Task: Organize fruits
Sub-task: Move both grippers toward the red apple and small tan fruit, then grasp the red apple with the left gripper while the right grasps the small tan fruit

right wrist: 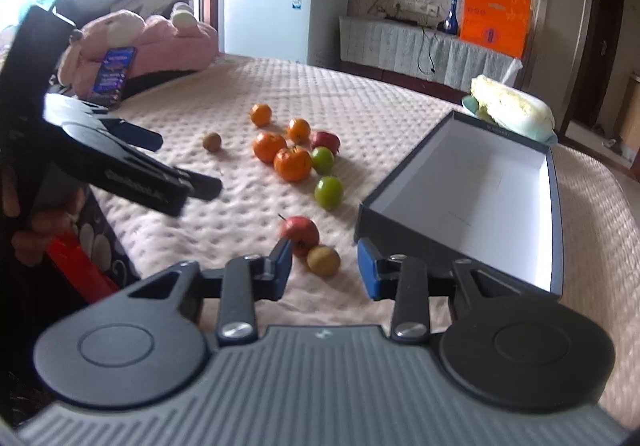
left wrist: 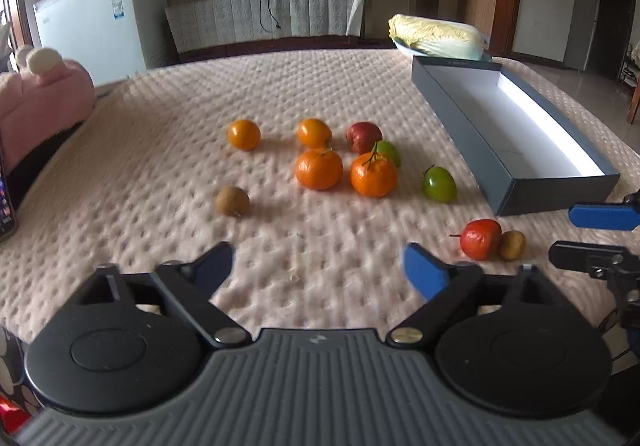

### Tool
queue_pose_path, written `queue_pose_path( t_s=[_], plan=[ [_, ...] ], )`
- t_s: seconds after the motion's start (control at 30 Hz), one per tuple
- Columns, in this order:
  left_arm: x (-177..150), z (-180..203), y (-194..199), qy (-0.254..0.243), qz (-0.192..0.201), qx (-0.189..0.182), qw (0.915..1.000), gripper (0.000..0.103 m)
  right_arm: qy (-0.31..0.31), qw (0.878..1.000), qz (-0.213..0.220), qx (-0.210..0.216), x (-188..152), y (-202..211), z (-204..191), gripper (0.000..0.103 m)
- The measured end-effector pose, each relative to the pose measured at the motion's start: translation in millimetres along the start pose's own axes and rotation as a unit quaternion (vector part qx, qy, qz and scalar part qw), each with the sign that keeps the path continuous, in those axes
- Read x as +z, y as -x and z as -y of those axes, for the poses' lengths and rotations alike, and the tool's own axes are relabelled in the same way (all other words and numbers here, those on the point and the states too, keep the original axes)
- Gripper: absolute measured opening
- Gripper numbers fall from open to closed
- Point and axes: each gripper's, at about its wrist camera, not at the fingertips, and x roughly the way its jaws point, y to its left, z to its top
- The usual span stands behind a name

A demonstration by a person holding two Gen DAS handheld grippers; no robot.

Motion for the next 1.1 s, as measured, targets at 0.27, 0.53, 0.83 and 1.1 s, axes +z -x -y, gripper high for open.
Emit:
queue_pose_path(
  t_s=[0.27, 0.53, 0.83, 1.1],
  plan=[
    [1.0, 11.4, -3.5, -0.006, 0.006, -0.035, 0.9993, 0.087, -0.005, 1.000, -0.025, -0.002, -1.1, -20.0, -0.3, 0.039],
    [0.5, 14.1, -7.5, -0.006, -0.001, -0.055, 0.9985, 0.087, 0.004, 0.999, -0.039, -0.006, -1.5, -32.2, -4.2, 0.039],
    [3.7, 36.4, -7.5, -0.022, 0.012, -0.098, 0.9949, 0.087, 0.004, 0.998, -0.063, 0.005, 1.1, -44.7, -4.1, 0.027],
    [7.2, 61.9, -16.5, -0.030, 0.012, -0.118, 0.9925, 0.087, 0.005, 0.997, -0.072, 0.011, -4.0, -32.3, 1.1, 0.027]
  ],
)
